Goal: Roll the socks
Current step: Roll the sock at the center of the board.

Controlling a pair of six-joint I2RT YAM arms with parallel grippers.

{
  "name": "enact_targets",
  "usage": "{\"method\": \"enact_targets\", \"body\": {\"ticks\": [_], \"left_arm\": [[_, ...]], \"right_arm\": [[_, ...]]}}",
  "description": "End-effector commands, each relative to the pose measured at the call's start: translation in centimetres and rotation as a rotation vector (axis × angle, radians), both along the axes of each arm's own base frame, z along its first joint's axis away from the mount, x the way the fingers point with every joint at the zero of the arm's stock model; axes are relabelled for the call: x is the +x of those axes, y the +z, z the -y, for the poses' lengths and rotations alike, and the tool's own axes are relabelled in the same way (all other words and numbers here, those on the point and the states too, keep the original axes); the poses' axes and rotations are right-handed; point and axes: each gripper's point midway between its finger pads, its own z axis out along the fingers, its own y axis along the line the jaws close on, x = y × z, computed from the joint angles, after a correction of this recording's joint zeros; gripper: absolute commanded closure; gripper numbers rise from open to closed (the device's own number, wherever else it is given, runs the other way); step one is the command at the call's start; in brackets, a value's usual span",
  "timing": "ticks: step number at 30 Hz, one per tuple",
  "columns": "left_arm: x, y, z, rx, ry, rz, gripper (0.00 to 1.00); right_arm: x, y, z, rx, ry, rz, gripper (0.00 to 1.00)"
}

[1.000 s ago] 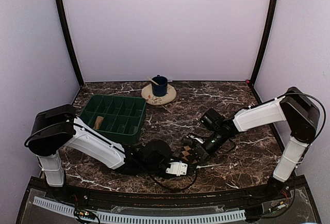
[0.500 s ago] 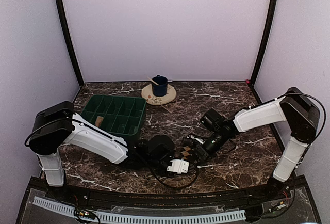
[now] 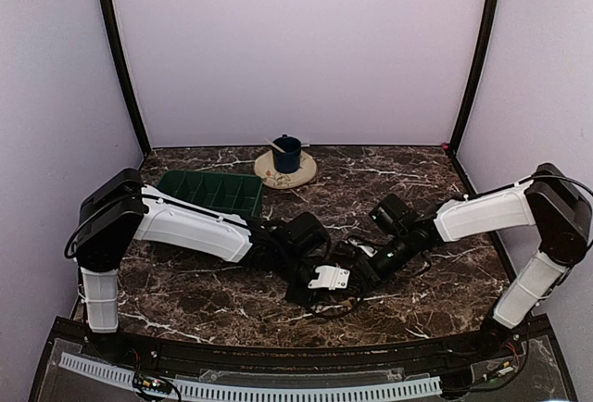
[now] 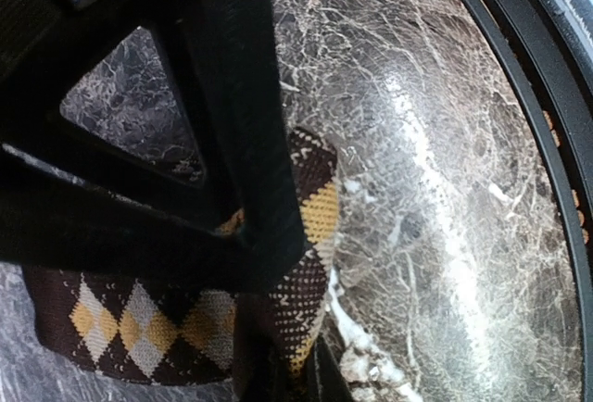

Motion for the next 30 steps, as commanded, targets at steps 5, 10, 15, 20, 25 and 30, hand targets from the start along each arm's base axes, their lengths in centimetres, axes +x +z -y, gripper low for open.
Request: {"method": "enact_targets", "body": {"ticks": [5, 10, 15, 20, 25, 30], "left_arm": [[-2.4, 0.2, -1.0, 0.074, -0.013, -0.273, 1.0], [-2.7, 0.4, -0.9, 0.089, -0.01, -0.369, 1.0], [-2.6, 0.8, -0.9, 0.102, 0.0, -0.46, 1.0], [-2.7, 0.2, -1.0, 0.133, 0.014, -0.545, 1.0], [-2.7, -0.5, -0.9, 0.156, 0.026, -0.604, 1.0], [-2.5, -1.1, -1.0, 0.175, 0.04, -0.653, 1.0]], "right_arm": [[1.8, 1.2, 0.7, 0.008, -0.13, 0.097, 0.68], [2.8, 1.2, 1.8, -0.034, -0.202, 0.164, 0.66], [3.6, 1.9, 2.7, -0.044, -0.257, 0.23, 0.65], [4.0, 2.0, 3.7, -0.089, -0.302, 0.299, 0.65], [3.8, 2.5, 3.9, -0.116, -0.313, 0.385, 0.65], [3.5, 3.0, 4.3, -0.139, -0.338, 0.469, 0.65]]}}
